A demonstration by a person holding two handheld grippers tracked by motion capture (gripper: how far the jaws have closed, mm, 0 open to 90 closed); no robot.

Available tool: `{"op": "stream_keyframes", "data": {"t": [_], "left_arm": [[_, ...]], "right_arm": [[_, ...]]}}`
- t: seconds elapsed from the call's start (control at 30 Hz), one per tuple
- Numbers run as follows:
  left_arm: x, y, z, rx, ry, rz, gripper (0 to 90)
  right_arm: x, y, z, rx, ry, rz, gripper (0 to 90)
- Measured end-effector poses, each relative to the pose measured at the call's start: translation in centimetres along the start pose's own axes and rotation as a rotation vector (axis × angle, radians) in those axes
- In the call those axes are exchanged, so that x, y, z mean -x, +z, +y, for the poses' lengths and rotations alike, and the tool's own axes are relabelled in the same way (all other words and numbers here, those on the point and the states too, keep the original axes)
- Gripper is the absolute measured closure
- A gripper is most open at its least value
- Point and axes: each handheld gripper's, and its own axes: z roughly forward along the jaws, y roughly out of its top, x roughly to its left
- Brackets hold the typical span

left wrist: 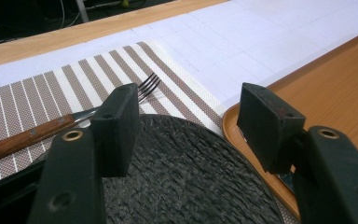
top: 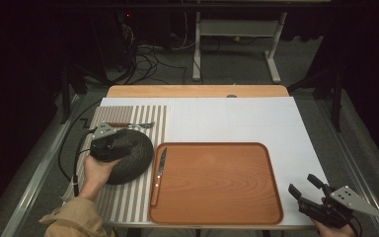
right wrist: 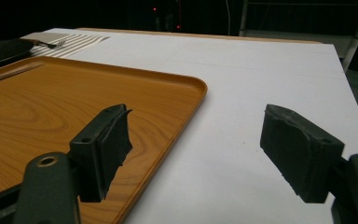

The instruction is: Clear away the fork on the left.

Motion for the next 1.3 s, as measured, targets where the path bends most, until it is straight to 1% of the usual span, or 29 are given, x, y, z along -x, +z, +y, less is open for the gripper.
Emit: {"op": "stream_keyframes", "data": {"t": [0.1, 0.3, 0.57, 0.83, 1.03, 1.2, 1.3], "left_arm": [[-0.2, 0.2, 0.3, -0.002, 0.000, 0.003, 36.6], [-0.4, 0.9, 0.7, -0.022, 0.007, 0.003, 36.6], [-0.8, 1.5, 1.0, -0.030, -0.003, -0.001, 36.6], [-1.0, 1.9, 1.6, -0.037, 0.000, -0.001, 36.6], [-1.0, 2.4, 2.0, -0.048, 0.011, 0.012, 36.6], [-1.2, 2.8, 2.2, -0.057, 0.001, 0.006, 36.6], [-1.4, 3.0, 2.3, -0.063, -0.002, 0.014, 36.6]], "right_arm": [[0.0, 0.0, 0.0, 0.001, 0.003, 0.000, 24.5], [0.0, 0.0, 0.0, 0.001, 0.003, -0.001, 24.5], [0.1, 0.1, 0.0, -0.003, 0.003, 0.001, 24.6], [0.1, 0.1, 0.0, -0.005, 0.004, 0.003, 24.6], [0.1, 0.1, 0.0, -0.005, 0.003, 0.003, 24.6], [0.1, 0.1, 0.0, -0.004, 0.003, 0.003, 24.6], [0.1, 0.1, 0.0, -0.005, 0.002, 0.003, 24.6]]}}
